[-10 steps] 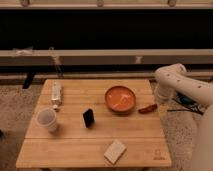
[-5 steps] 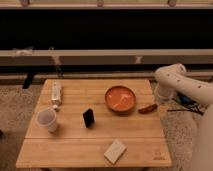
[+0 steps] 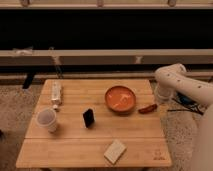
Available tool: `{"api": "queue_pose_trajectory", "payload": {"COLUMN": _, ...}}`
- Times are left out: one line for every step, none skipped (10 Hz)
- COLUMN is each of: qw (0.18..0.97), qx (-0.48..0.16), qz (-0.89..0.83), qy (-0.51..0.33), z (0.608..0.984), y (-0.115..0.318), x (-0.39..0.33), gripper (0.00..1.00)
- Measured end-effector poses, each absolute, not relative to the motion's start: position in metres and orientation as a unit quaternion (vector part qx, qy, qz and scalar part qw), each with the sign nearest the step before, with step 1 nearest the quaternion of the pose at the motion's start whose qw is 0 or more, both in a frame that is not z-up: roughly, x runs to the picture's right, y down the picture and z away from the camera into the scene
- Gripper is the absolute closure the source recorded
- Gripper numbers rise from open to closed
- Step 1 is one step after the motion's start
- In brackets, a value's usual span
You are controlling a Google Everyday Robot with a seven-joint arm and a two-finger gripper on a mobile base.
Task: Knock the eraser over
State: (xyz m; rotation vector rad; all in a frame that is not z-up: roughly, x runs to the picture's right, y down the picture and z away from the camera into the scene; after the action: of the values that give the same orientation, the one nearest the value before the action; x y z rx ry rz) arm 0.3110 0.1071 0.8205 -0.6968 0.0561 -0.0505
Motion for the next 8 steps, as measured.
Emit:
{"api": "queue_pose_trajectory", "payload": {"qw": 0.939, "qx": -0.341, "qz": -0.025, "qy": 0.027, "z": 0.8205, "y": 0.1072, "x": 0.311, "gripper": 0.26}}
{"api": "queue_pose_trajectory", "payload": {"qw": 0.939, "qx": -0.341, "qz": -0.025, "qy": 0.027, "z": 0.8205, "y": 0.1071, "x": 0.311, "gripper": 0.26}}
{"api": "queue_pose_trajectory", "payload": {"qw": 0.939, "qx": -0.341, "qz": -0.025, "qy": 0.027, "z": 0.8205, "y": 0.1072, "x": 0.311, "gripper": 0.26}}
{"api": "queue_pose_trajectory", "payload": {"qw": 0.939, "qx": -0.341, "qz": -0.025, "qy": 0.027, "z": 0.8205, "y": 0.1072, "x": 0.311, "gripper": 0.26}}
{"api": "queue_pose_trajectory", "payload": {"qw": 0.939, "qx": -0.341, "qz": -0.025, "qy": 0.027, "z": 0.8205, "y": 0.1072, "x": 0.311, "gripper": 0.26}}
{"api": "queue_pose_trajectory", "payload": {"qw": 0.939, "qx": -0.341, "qz": -0.025, "qy": 0.027, "z": 0.8205, "y": 0.1074, "x": 0.311, "gripper": 0.26}}
{"api": "queue_pose_trajectory", "payload": {"qw": 0.939, "qx": -0.342, "qz": -0.027, "qy": 0.026, "z": 0.8187, "y": 0.108, "x": 0.3103, "gripper": 0.26}}
{"api": "queue_pose_trajectory", "payload": {"qw": 0.941, "qx": -0.337, "qz": -0.035, "qy": 0.022, "z": 0.8161, "y": 0.1081, "x": 0.3086, "gripper": 0.26}}
